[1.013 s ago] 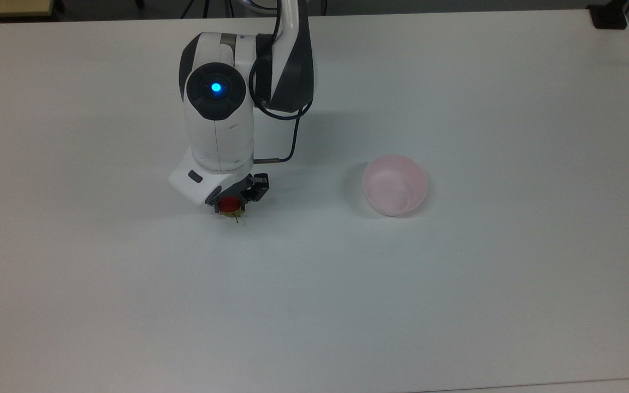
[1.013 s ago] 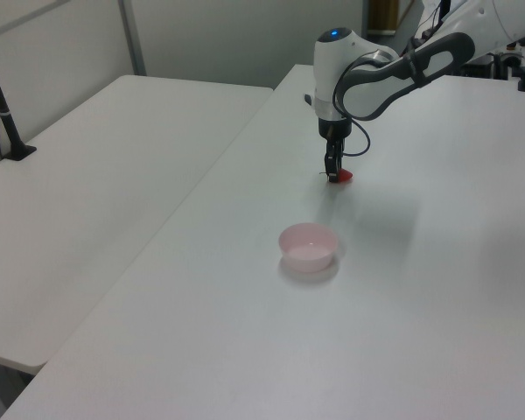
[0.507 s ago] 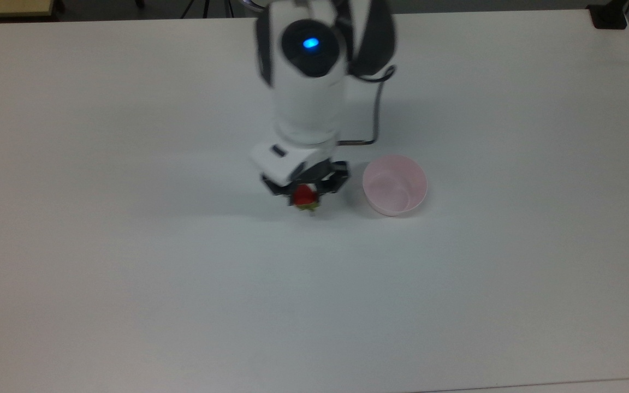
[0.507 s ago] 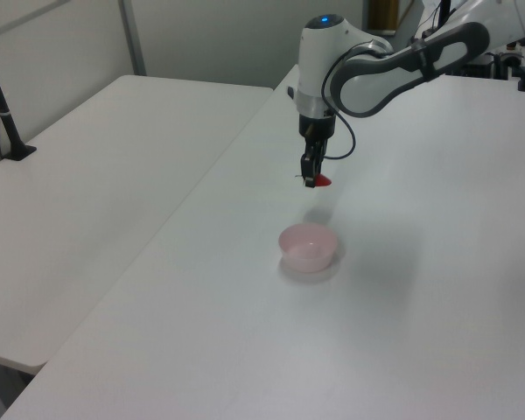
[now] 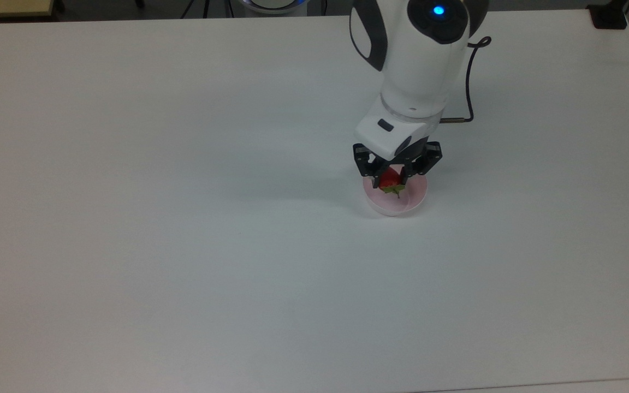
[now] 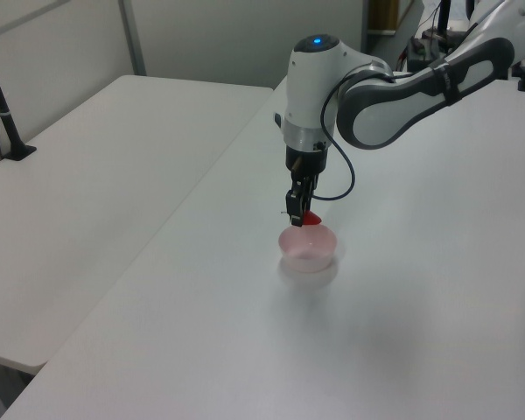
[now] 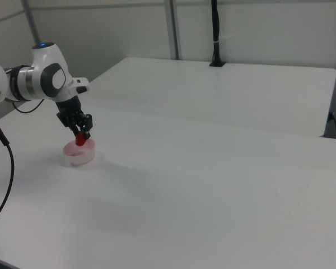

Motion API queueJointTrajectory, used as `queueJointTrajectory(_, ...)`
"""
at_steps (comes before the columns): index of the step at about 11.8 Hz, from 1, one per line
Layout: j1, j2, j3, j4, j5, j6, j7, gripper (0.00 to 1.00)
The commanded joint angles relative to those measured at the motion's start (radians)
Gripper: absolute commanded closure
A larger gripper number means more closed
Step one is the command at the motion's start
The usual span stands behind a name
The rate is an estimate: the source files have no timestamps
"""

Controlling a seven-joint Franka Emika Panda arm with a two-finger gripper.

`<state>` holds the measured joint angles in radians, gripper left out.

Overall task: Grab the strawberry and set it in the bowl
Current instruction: 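Open the gripper to release the strawberry and raise it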

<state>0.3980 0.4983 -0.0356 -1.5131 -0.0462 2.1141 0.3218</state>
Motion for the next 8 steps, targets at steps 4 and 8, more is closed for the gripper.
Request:
queueJointTrajectory(4,0.012,-0.093,-0.021,-0.004,-0.02,-0.126,-0.03,0.0)
queueJointTrajectory(8,-0.102,-0.257,-0.03,-0.01,-0.021,-0.362,-0.081,0.0)
